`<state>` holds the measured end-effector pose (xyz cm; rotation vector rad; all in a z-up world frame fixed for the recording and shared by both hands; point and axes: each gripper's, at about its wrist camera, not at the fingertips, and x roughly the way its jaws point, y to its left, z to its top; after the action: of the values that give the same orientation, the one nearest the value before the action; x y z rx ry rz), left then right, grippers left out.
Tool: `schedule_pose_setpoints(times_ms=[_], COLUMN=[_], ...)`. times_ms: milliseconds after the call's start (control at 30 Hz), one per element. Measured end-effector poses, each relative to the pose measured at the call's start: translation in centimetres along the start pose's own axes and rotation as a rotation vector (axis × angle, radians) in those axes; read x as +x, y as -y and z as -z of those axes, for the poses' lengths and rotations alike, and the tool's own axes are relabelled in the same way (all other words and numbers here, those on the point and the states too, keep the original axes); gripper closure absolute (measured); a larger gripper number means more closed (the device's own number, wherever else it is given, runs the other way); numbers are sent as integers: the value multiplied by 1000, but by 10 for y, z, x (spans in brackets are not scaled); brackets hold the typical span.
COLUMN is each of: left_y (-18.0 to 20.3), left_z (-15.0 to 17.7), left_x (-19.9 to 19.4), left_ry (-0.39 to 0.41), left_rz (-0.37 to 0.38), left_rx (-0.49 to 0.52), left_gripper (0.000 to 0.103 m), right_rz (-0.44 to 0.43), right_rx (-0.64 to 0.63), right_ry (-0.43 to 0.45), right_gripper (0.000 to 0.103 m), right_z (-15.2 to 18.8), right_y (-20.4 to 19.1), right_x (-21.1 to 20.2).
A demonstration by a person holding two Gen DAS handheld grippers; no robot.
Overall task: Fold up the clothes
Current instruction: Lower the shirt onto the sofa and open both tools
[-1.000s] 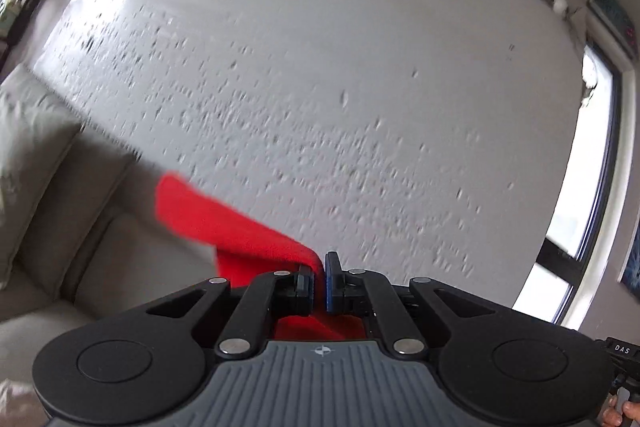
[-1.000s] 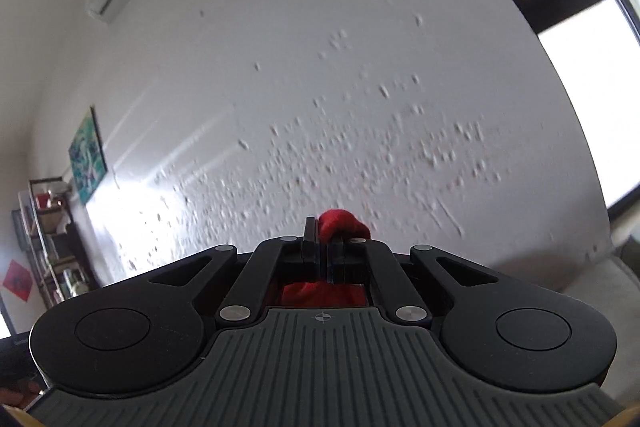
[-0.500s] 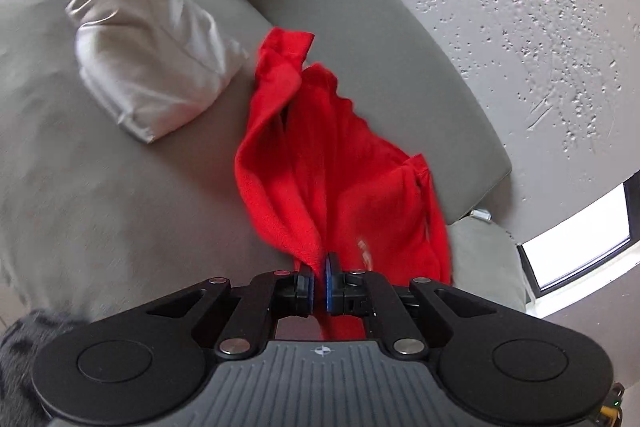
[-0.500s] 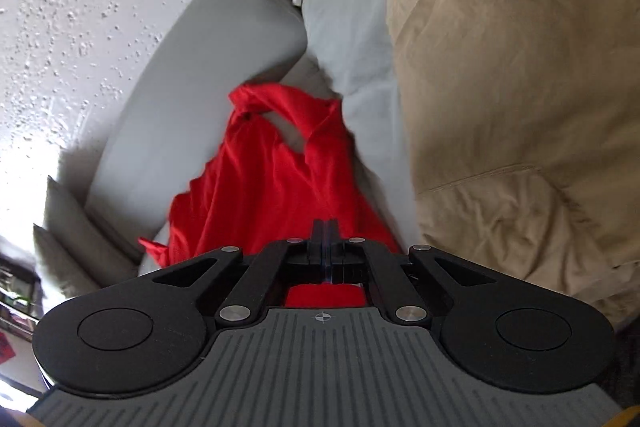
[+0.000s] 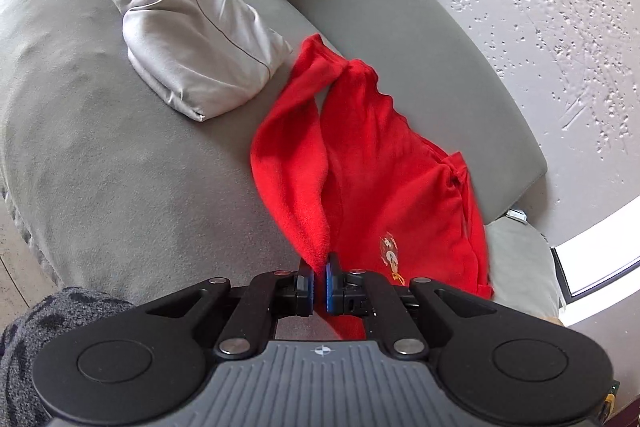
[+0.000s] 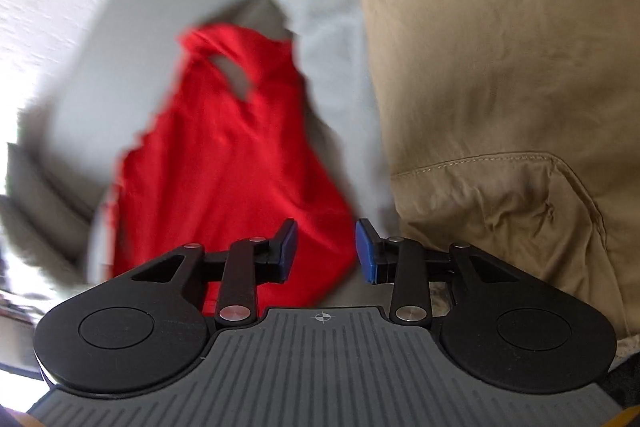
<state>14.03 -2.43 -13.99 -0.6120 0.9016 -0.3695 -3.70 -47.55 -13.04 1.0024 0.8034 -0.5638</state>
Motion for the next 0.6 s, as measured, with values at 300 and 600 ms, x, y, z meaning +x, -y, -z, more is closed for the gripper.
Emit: schedule_pose_setpoints(times_ms=[300,600], left_y=[-5,-5], left_z=[4,7], left_x=[-8,-15], left_ry=[-13,-16], left_rz=[-19,4], left_rx=[-54,-63], left_gripper=[100,100], right_rz=[-5,-103], right_rx=[106,-10], right_ry=[29,118], right_gripper=[32,100], right_z=[18,22], right_y=[4,5], right_x=[26,20])
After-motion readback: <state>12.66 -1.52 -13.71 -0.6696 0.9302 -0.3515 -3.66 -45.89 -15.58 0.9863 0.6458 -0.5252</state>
